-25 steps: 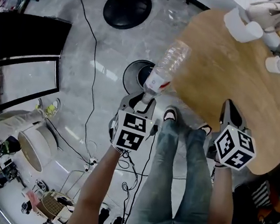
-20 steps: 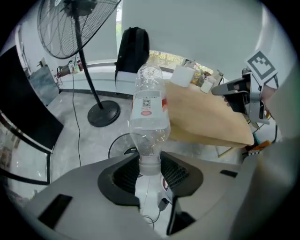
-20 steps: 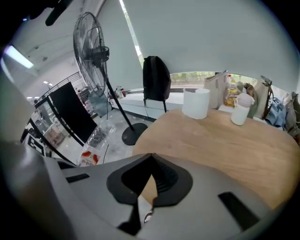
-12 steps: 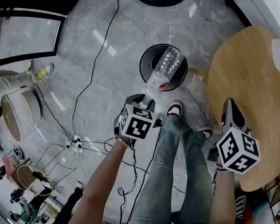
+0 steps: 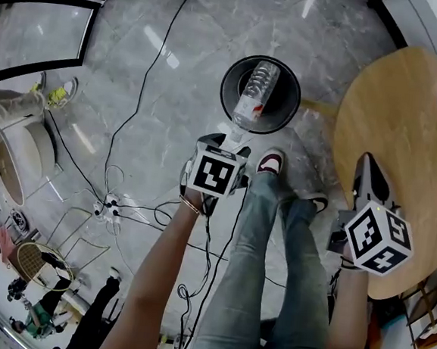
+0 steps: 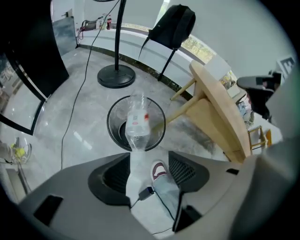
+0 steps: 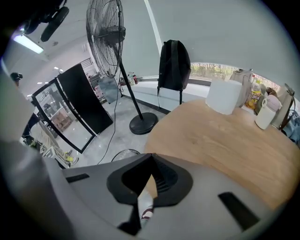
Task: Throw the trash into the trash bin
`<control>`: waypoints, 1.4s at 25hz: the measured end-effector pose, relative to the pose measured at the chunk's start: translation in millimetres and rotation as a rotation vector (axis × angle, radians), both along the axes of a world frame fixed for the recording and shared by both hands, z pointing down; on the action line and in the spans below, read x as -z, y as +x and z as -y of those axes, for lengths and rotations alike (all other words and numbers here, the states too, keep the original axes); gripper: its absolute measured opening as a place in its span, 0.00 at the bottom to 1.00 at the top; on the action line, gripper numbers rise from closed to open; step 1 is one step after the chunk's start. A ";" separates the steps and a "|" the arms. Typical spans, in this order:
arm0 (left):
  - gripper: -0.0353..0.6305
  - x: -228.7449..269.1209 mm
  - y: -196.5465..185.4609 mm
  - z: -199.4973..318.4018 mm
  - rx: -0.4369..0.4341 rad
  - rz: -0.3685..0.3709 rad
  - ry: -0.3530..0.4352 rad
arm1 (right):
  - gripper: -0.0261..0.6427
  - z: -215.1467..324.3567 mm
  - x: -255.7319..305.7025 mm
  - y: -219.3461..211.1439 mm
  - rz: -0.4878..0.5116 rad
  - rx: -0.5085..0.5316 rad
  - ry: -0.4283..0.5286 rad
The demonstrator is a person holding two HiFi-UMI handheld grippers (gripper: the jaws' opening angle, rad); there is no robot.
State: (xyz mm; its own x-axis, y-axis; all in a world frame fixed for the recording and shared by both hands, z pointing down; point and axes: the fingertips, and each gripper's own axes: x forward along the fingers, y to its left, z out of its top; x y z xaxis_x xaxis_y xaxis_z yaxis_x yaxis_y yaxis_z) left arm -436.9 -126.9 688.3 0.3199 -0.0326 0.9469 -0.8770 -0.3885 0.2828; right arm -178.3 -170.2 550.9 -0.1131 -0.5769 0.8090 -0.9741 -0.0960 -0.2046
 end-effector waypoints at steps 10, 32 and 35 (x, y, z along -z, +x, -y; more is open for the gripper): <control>0.45 23.8 5.1 27.1 0.033 -0.048 0.069 | 0.05 -10.6 1.3 12.8 0.008 -0.047 0.000; 0.08 327.8 42.6 54.7 0.147 -0.119 0.582 | 0.05 -28.3 175.7 51.1 0.004 0.019 0.176; 0.08 411.4 32.3 54.6 0.225 -0.162 0.712 | 0.05 -19.2 246.8 46.2 0.006 0.059 0.269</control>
State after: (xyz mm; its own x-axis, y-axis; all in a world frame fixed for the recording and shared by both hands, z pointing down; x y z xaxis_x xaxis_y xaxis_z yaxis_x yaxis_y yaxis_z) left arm -404.6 -181.6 276.8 0.3662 -0.6988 0.6145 -0.9255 -0.3419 0.1628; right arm -132.1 -151.0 304.1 -0.1569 -0.7633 0.6267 -0.9751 0.0191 -0.2209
